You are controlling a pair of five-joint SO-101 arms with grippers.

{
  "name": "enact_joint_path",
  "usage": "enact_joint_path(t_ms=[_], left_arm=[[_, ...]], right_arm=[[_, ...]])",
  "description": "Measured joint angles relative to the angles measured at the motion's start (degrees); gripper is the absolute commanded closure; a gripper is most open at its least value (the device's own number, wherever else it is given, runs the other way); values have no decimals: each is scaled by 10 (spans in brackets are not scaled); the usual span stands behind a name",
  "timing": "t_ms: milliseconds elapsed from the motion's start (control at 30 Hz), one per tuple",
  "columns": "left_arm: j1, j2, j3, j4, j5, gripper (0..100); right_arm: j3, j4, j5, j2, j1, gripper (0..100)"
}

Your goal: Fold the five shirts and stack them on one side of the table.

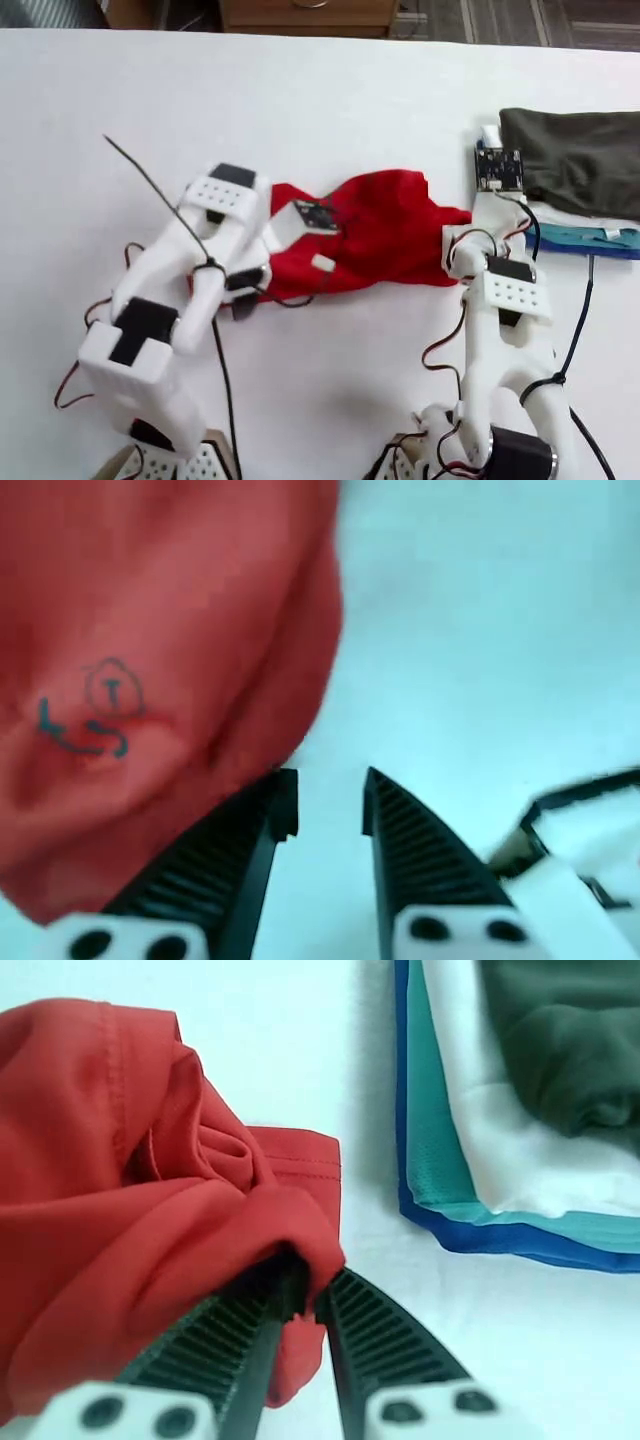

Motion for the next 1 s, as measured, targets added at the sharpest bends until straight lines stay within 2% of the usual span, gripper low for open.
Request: enact_joint_path(t_ms=[300,433,867,933,1000], left_arm=[[-17,-1,91,-120,6,831],[-54,-2,93,-181,47,828],[-99,-2,71,-202,58,832],[-107,-1,56,-204,55,863],[-116,-1,43,-206,43,937]], right_arm=[[0,0,0,0,0,978],[0,0,0,0,0,978],[0,0,0,0,0,978],[0,0,0,0,0,978],[0,0,0,0,-1,978]])
